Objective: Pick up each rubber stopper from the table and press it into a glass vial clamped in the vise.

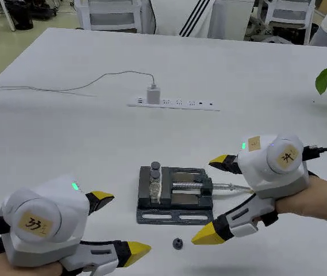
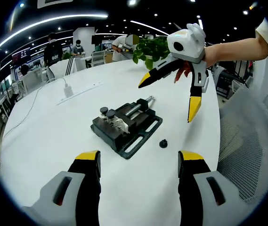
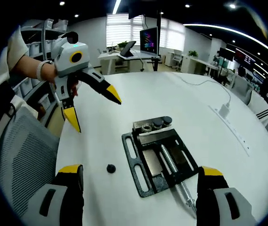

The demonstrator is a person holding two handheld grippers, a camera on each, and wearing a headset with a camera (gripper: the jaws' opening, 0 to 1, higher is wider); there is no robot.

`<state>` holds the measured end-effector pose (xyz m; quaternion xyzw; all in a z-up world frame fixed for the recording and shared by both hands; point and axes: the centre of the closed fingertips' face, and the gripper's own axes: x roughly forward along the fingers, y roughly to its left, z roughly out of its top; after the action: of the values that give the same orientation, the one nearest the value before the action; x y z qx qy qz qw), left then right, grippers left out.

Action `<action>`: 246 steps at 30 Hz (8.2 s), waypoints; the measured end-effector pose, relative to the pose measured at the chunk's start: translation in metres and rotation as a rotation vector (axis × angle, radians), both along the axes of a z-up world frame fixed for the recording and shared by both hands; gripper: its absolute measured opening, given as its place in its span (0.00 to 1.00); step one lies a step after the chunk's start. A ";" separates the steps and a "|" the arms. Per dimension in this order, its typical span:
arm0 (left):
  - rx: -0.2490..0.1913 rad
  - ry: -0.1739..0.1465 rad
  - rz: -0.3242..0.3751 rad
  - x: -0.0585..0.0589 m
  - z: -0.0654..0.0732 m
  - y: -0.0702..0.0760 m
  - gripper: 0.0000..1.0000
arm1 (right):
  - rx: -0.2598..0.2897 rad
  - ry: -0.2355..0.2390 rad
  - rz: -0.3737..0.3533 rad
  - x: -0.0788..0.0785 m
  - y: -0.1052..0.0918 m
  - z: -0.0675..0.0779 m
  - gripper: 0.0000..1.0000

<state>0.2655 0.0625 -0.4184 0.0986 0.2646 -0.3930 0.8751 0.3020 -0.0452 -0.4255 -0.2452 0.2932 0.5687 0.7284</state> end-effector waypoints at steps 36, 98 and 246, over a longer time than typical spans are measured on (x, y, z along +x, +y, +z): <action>0.380 0.109 -0.580 -0.005 -0.026 -0.070 0.32 | 0.074 0.022 -0.259 -0.051 -0.081 -0.009 0.99; 0.445 0.422 -0.489 -0.004 -0.060 -0.091 0.05 | 0.129 0.029 -0.269 -0.069 -0.071 -0.007 0.91; -0.184 0.173 -0.027 -0.015 -0.003 -0.013 0.99 | 0.164 0.220 -0.065 -0.062 0.011 0.030 0.05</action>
<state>0.2508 0.0490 -0.4210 -0.0130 0.3005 -0.4344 0.8490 0.2404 -0.0341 -0.3953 -0.1114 0.3318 0.5901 0.7275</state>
